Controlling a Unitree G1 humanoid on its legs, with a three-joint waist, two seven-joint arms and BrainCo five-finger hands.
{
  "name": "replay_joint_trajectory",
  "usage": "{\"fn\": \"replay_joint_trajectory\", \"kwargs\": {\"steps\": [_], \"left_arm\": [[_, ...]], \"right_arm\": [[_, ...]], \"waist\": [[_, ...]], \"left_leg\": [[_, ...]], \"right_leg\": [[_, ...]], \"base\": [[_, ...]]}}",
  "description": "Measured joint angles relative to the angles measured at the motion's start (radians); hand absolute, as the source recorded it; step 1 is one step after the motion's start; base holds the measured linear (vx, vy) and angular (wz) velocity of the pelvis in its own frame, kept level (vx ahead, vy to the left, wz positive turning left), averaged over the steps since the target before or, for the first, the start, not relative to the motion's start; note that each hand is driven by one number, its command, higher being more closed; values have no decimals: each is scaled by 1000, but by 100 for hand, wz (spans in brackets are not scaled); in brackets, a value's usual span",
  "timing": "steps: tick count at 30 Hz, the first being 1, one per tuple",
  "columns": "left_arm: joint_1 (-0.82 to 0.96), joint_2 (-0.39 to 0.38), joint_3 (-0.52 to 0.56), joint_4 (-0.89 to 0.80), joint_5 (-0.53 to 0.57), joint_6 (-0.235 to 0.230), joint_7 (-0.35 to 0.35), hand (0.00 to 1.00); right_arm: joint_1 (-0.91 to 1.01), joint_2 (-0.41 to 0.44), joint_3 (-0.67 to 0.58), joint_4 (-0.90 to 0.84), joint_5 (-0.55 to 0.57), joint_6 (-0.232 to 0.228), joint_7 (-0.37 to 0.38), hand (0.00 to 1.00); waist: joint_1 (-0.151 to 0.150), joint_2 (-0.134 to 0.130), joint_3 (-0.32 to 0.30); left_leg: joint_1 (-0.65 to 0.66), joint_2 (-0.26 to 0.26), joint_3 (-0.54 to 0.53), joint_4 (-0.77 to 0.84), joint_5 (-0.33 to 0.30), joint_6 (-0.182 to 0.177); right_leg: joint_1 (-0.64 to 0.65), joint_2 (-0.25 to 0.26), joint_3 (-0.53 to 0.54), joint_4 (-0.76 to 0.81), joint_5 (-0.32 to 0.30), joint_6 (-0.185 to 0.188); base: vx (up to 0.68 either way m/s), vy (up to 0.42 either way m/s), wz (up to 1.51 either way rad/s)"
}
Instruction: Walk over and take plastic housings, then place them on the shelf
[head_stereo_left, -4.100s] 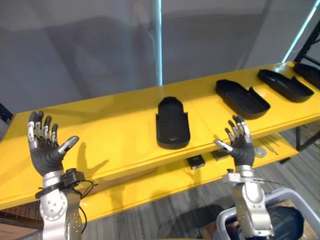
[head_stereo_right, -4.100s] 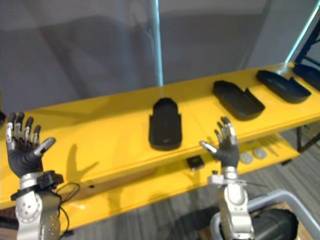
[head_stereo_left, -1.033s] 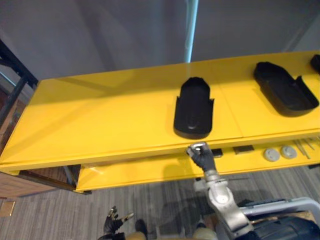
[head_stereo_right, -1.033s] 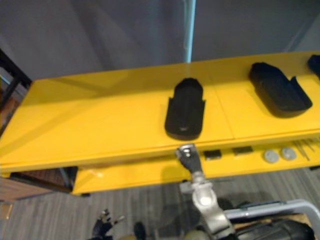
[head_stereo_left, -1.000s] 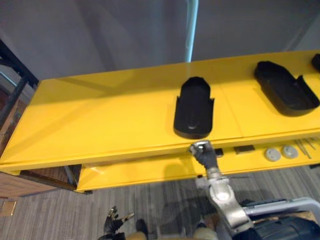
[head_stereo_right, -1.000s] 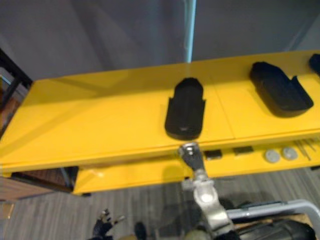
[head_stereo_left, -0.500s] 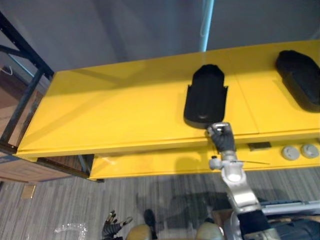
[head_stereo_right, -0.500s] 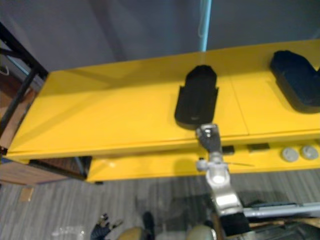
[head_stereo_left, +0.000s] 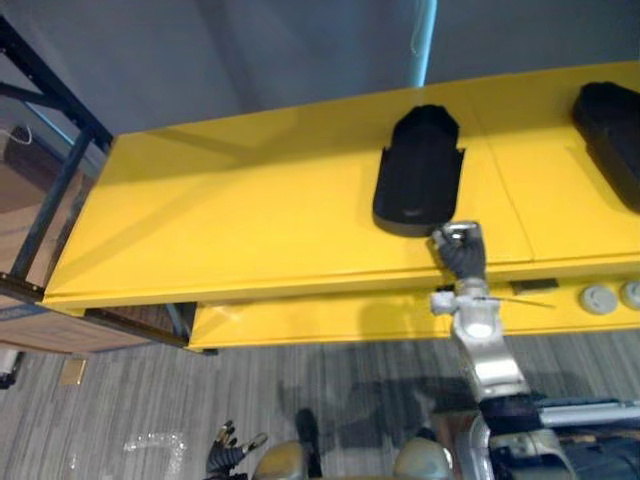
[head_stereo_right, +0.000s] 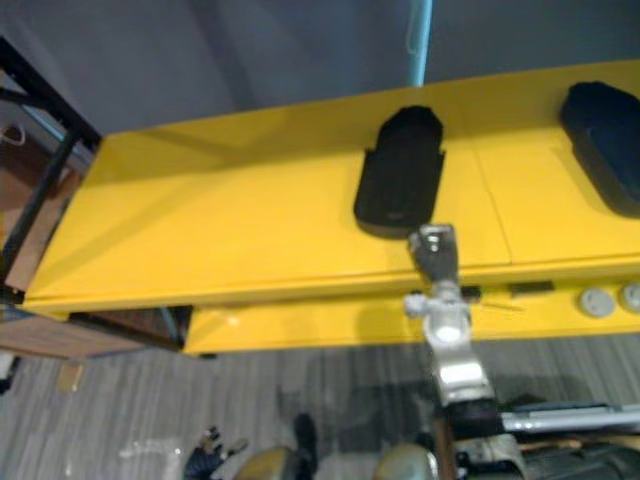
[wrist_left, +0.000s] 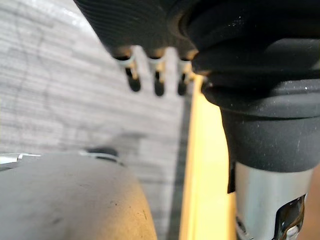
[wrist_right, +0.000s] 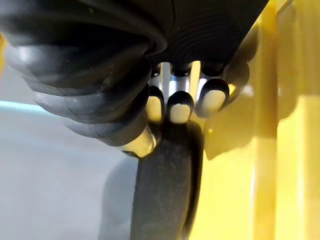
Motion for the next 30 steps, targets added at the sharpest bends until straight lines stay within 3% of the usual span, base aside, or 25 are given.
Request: {"fn": "replay_joint_trajectory", "kwargs": {"steps": [10,13,14,15,18,22,24,27,30], "left_arm": [[12,-4,2,-7,0,1,-3,0],[12,-5,5,-7,0,-1,-6,0],[12,-5,7,-7,0,-2,-5,0],[13,-4,9,-7,0,-4,-2,0],[14,2,22,-5,0,-15,5,0],[16,10,36,10,1,-36,7,0],[16,11,36,11,1,-46,7,0],[16,14,37,12,1,-46,9,0],[16,19,26,12,0,-44,14,0]], "right_arm": [[-64,-24,-24,64,-6,-3,-40,100],[-21,13,-47,-82,-18,-15,-114,100],[24,29,-44,-205,-29,-42,-128,100],[56,37,-33,-296,-40,-63,-134,0],[124,47,47,-497,-18,-124,-65,0],[142,48,202,-513,145,-118,115,0],[140,48,248,-511,184,-119,149,0],[77,68,311,-402,241,-114,187,0],[-26,108,336,-225,251,-67,194,0]], "waist": [[10,1,9],[9,-2,12],[8,-4,13],[7,-7,15],[-5,-26,24],[-8,-54,17],[-5,-60,14],[10,-71,2],[16,-74,-9]], "left_leg": [[-3,-9,-2,-1,0,5],[-3,-9,0,-7,0,6],[0,-9,1,-15,0,6],[1,-8,3,-16,0,6],[6,-4,11,-23,-1,6],[42,5,26,-36,-2,4],[43,7,24,-37,-2,3],[44,11,24,-41,-1,3],[44,13,21,-46,4,2]], "right_leg": [[-8,-12,3,13,-2,1],[-9,-14,4,8,-1,3],[-9,-13,5,5,-1,3],[-9,-12,6,3,-1,2],[-7,-6,11,-7,0,2],[21,8,22,-23,0,2],[26,10,18,-28,1,1],[29,16,18,-39,9,-2],[42,22,11,-66,26,-1]], "base": [[-17,3,0],[0,0,0],[40,9,-2],[45,7,-3],[43,1,-8],[22,-5,-10],[-3,-2,3],[-10,4,-1],[-13,9,3]]}}
